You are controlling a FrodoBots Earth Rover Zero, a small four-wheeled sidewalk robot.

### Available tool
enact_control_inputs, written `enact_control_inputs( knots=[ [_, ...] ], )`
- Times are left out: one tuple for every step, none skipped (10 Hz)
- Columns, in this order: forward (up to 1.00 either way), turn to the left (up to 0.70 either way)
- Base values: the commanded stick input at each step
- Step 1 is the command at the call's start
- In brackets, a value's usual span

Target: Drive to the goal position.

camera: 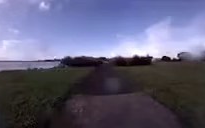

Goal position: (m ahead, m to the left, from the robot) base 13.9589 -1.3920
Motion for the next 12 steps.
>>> enact_control_inputs(
  knots=[
    [0.70, 0.00],
    [0.70, 0.00],
    [0.70, 0.00],
    [0.70, 0.00],
    [0.70, 0.00],
    [0.70, 0.00],
    [0.70, 0.00],
    [0.70, 0.00],
    [0.70, 0.00],
    [0.70, 0.00],
    [0.70, -0.35],
    [0.70, -0.34]
  ],
)
